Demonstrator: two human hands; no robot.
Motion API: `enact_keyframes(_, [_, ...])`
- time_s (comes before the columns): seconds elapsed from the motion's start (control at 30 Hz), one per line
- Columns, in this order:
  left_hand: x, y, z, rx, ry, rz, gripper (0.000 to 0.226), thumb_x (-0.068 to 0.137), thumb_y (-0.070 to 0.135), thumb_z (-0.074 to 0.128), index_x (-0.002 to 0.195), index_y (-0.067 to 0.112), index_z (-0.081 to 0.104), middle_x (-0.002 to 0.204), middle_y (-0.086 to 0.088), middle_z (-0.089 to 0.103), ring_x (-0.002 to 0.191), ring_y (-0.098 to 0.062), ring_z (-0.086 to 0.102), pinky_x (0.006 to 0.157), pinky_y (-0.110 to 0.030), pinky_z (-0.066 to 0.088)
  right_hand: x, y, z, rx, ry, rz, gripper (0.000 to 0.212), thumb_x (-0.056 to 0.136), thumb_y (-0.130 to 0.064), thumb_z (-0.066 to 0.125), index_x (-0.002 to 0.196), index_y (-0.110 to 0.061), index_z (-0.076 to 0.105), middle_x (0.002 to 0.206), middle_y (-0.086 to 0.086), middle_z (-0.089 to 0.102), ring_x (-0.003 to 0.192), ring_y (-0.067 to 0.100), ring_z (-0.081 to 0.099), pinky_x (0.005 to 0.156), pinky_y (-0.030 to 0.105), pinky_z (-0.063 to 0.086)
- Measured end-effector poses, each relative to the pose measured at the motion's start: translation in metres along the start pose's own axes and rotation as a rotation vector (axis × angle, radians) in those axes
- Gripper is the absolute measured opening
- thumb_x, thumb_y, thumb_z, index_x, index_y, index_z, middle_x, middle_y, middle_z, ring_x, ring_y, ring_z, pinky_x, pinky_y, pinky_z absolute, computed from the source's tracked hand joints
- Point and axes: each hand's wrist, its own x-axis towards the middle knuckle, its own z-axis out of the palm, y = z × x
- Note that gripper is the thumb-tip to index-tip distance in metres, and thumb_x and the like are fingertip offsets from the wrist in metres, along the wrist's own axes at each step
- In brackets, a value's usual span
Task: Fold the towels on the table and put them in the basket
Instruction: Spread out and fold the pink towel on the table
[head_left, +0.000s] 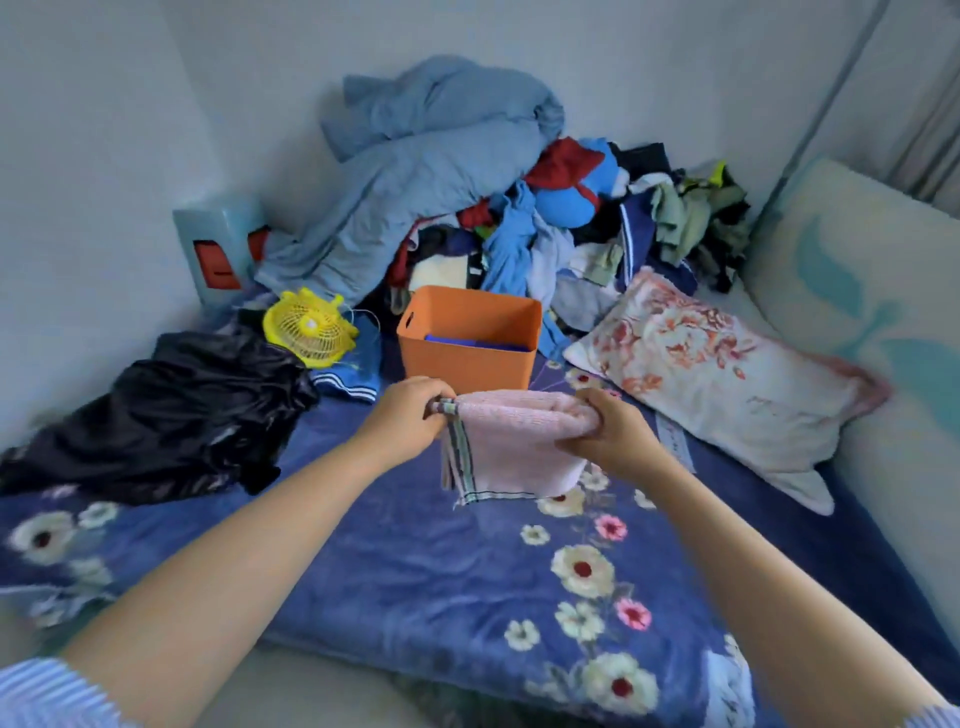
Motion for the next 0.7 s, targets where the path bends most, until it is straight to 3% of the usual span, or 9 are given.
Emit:
enact_keyframes(0.1, [0.017, -0.014, -0.020, -0.055, 0.006, -0.046, 0.016, 0.086, -0.007, 0.050, 0.096, -0.003, 0.061, 0.081, -0.003, 0.050, 0.060, -0.015, 0.053, 0.065, -0.029, 0.048, 0.035, -0.022, 0.001, -0.047, -0.010, -0.056, 0.042, 0.075, -0.007, 0.070, 0.113, -0.003, 0.055, 0.108, 0.015, 0.063, 0.097, 0.027, 0.057, 0.070, 0.024, 0.033])
enact_keyframes(0.23, [0.059, -0.028, -0.037, -0.117, 0.043, -0.123, 0.020, 0.093, -0.002, 0.041, 0.106, 0.004, 0.055, 0.077, -0.005, 0.052, 0.059, -0.017, 0.058, 0.056, -0.023, 0.051, 0.092, -0.041, 0.001, -0.048, 0.007, -0.077, 0.040, 0.075, -0.007, 0.068, 0.113, -0.005, 0.056, 0.104, 0.016, 0.064, 0.095, 0.030, 0.058, 0.077, 0.035, 0.044])
enact_keyframes(0.3, [0.092, -0.034, -0.042, -0.122, 0.080, -0.141, 0.021, 0.095, 0.001, 0.040, 0.111, 0.005, 0.053, 0.077, -0.011, 0.057, 0.062, -0.022, 0.060, 0.064, -0.034, 0.054, 0.128, -0.043, -0.002, -0.037, 0.026, -0.088, 0.039, 0.075, -0.006, 0.067, 0.112, -0.003, 0.056, 0.103, 0.017, 0.064, 0.093, 0.029, 0.057, 0.076, 0.035, 0.044])
enact_keyframes(0.37, [0.129, -0.042, -0.045, -0.118, 0.121, -0.146, 0.022, 0.095, 0.002, 0.040, 0.113, 0.003, 0.052, 0.076, -0.010, 0.058, 0.057, -0.017, 0.060, 0.067, -0.034, 0.054, 0.165, -0.041, -0.006, -0.030, 0.052, -0.112, 0.042, 0.075, -0.005, 0.068, 0.115, -0.003, 0.056, 0.105, 0.017, 0.064, 0.098, 0.030, 0.057, 0.072, 0.032, 0.039])
enact_keyframes(0.47, [0.186, -0.047, -0.049, -0.140, 0.170, -0.162, 0.023, 0.093, 0.000, 0.043, 0.115, 0.003, 0.050, 0.086, -0.012, 0.058, 0.052, -0.011, 0.058, 0.058, -0.024, 0.053, 0.222, -0.034, -0.015, -0.002, 0.117, -0.131, 0.042, 0.075, -0.005, 0.067, 0.115, -0.002, 0.055, 0.106, 0.017, 0.063, 0.100, 0.029, 0.056, 0.064, 0.020, 0.029])
enact_keyframes(0.6, [0.271, -0.060, -0.050, -0.234, 0.229, -0.228, 0.030, 0.092, -0.003, 0.044, 0.122, 0.000, 0.046, 0.110, -0.014, 0.053, 0.065, -0.020, 0.060, 0.082, -0.039, 0.053, 0.306, -0.025, -0.022, 0.003, 0.168, -0.169, 0.039, 0.077, 0.001, 0.061, 0.114, 0.000, 0.055, 0.106, 0.019, 0.063, 0.100, 0.031, 0.056, 0.059, 0.018, 0.024])
enact_keyframes(0.7, [0.337, -0.083, -0.042, -0.336, 0.283, -0.270, 0.023, 0.090, -0.004, 0.048, 0.112, -0.002, 0.054, 0.096, -0.011, 0.058, 0.074, -0.025, 0.064, 0.087, -0.041, 0.053, 0.369, -0.014, -0.019, 0.012, 0.226, -0.187, 0.037, 0.078, 0.004, 0.058, 0.115, 0.002, 0.055, 0.110, 0.020, 0.061, 0.103, 0.033, 0.054, 0.063, 0.017, 0.026])
